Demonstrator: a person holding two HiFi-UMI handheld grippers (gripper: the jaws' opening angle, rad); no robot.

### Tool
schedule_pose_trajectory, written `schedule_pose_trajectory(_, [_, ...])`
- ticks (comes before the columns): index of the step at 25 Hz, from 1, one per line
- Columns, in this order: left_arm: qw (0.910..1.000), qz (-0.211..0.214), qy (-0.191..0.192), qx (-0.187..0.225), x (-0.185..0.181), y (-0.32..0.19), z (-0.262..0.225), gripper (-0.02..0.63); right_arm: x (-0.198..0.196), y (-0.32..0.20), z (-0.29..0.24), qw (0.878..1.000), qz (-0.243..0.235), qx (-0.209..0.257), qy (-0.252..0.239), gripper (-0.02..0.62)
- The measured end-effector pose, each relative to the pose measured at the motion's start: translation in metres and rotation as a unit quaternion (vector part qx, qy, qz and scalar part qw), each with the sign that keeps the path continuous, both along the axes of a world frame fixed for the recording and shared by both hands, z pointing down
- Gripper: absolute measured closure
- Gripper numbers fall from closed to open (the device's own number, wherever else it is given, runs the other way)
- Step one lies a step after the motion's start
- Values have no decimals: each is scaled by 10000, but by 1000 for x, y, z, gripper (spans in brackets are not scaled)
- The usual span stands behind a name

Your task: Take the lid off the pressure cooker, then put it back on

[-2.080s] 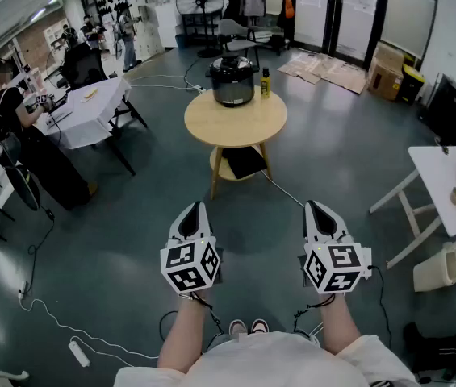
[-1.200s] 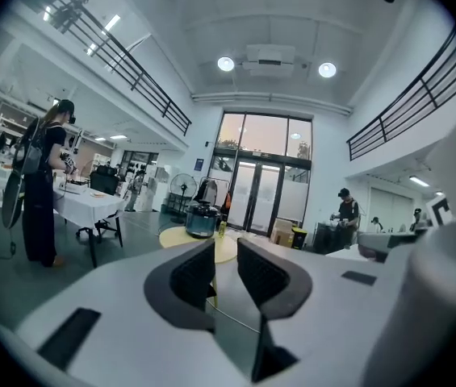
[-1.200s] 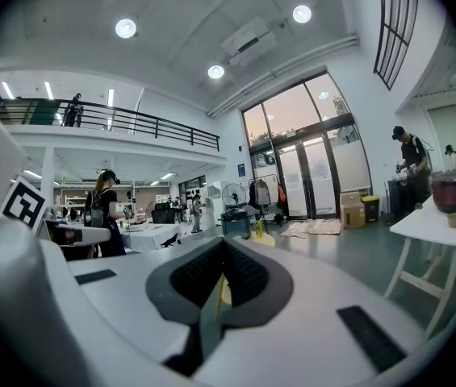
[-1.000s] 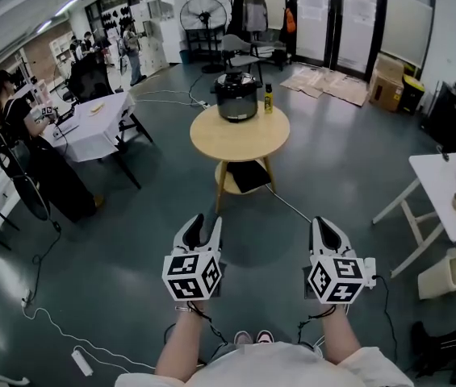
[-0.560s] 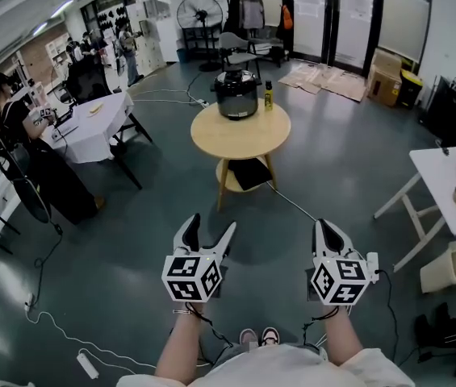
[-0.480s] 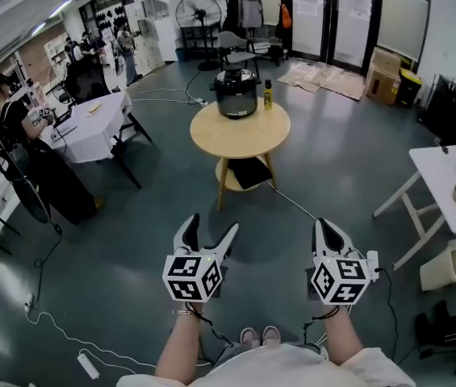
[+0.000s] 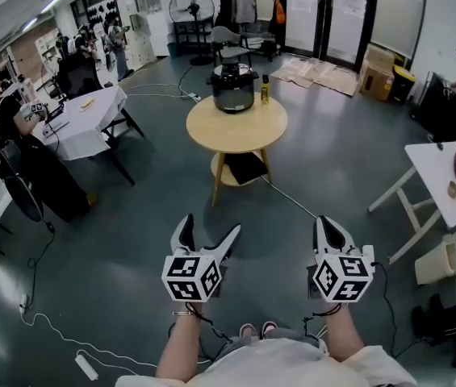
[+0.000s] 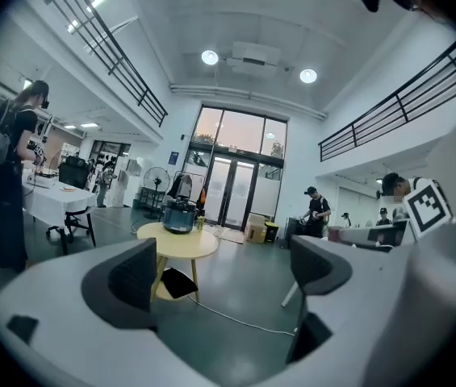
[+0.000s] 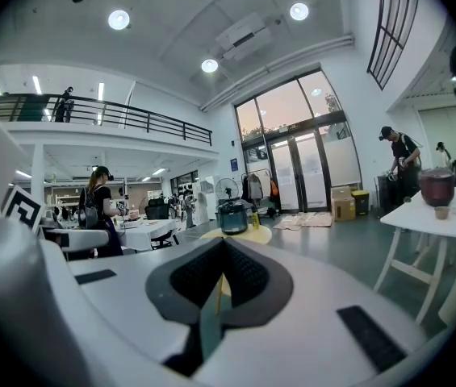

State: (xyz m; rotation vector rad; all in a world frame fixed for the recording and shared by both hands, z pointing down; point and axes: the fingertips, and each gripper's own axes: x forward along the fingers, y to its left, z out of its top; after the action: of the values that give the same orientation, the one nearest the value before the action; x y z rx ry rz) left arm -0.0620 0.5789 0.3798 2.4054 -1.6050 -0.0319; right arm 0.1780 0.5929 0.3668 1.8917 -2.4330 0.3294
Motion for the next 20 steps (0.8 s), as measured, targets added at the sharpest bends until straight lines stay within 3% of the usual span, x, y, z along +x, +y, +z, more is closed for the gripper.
schedule_pose_trajectory(8, [9995, -106, 254, -182, -20, -8, 18, 104, -23, -5, 8, 9998, -108, -156, -23, 594])
schedule_pose_trajectory(20, [9986, -269, 419, -203, -43, -61, 20, 104, -52, -68, -3, 9992, -379, -102, 124, 594])
